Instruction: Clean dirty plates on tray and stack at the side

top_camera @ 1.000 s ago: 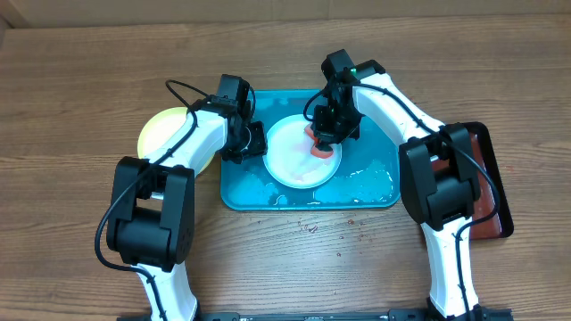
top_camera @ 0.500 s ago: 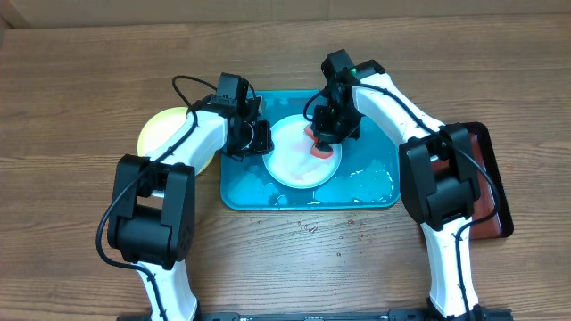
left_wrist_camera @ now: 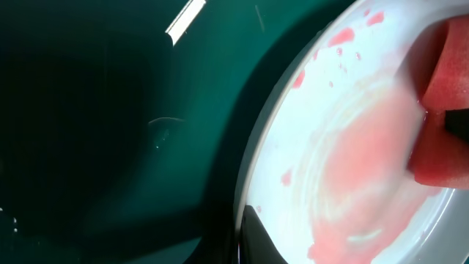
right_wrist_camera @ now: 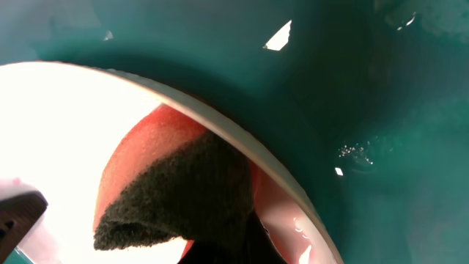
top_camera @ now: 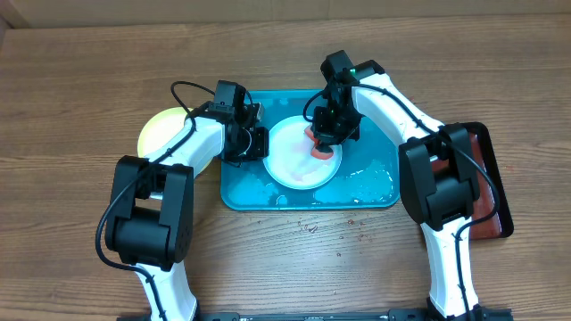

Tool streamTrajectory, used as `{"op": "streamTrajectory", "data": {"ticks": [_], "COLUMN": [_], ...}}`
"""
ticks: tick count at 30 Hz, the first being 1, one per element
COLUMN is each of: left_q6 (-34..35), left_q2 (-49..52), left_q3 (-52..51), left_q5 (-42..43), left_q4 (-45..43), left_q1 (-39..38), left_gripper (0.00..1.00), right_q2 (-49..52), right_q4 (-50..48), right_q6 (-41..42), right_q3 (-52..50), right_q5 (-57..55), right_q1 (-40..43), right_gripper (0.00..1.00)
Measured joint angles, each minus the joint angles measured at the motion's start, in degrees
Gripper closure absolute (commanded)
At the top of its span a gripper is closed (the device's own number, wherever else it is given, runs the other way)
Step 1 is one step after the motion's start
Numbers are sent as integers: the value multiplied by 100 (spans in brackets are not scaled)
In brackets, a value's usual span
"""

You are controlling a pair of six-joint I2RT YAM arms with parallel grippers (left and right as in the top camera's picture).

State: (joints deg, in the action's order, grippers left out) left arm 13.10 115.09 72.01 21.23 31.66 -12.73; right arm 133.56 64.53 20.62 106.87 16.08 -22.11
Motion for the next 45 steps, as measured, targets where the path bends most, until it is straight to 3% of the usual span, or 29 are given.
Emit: {"op": "streamTrajectory", "data": {"ticks": [5, 10, 18, 24, 32, 38, 45], "left_q6": [-2, -7, -136, -284, -295, -90, 721], "left_q2": [0, 17, 114, 114, -79, -601, -726], "left_q3": [39, 396, 1759, 2791, 3239, 3241, 3281], "left_q5": [-13, -459, -1401, -2186, -3762, -5294, -7136], "left_q4": [52, 852, 2197, 3056, 3348, 3501, 4076], "left_q1": [4, 9, 13, -7, -555, -1403, -2197], "left_gripper": [96, 96, 96, 96, 95, 96, 96], "right_q2": [2, 0, -745, -1375, -1399, -1399, -1399], "right_q4": [356, 778, 970, 1226, 1449, 1523, 1556], "right_q6": [-254, -535, -632, -645, -691, -717, -717], "right_q3": [125, 723, 1257, 1386, 1388, 1388, 1388], "right_q5": [188, 704, 981, 881, 660, 474, 422], "right_q1": [-7, -17, 133, 813, 1746, 1727, 1709], "right_gripper": [96, 96, 96, 96, 96, 96, 96]}}
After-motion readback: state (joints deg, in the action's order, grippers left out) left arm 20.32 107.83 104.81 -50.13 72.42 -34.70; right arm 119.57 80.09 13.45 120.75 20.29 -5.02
